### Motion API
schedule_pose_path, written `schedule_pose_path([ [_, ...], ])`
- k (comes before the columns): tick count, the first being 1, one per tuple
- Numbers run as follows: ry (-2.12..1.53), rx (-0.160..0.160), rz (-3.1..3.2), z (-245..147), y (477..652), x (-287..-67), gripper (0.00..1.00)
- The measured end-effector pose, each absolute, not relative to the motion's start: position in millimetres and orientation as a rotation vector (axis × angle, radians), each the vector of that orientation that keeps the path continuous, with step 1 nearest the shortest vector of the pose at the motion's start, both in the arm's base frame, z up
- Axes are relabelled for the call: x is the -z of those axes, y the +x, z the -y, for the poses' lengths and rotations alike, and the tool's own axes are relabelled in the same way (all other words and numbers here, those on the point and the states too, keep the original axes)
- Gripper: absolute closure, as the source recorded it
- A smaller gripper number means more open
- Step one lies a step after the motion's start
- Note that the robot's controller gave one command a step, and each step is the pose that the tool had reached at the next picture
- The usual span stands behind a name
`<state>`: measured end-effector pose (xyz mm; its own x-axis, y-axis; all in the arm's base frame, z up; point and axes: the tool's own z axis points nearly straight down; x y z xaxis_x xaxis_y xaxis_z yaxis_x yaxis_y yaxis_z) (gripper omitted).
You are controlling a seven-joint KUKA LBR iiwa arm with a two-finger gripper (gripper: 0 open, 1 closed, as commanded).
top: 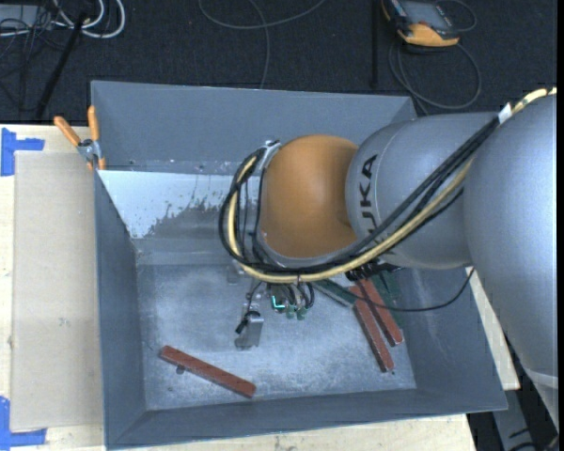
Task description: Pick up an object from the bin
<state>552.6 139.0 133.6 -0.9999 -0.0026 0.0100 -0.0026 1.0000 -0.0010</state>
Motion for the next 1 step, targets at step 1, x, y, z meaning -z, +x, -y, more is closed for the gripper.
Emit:
schedule_pose_path([
  [1,-0.182,-0.002,3.125,-206.0,496.3,-65.8,0.00],
])
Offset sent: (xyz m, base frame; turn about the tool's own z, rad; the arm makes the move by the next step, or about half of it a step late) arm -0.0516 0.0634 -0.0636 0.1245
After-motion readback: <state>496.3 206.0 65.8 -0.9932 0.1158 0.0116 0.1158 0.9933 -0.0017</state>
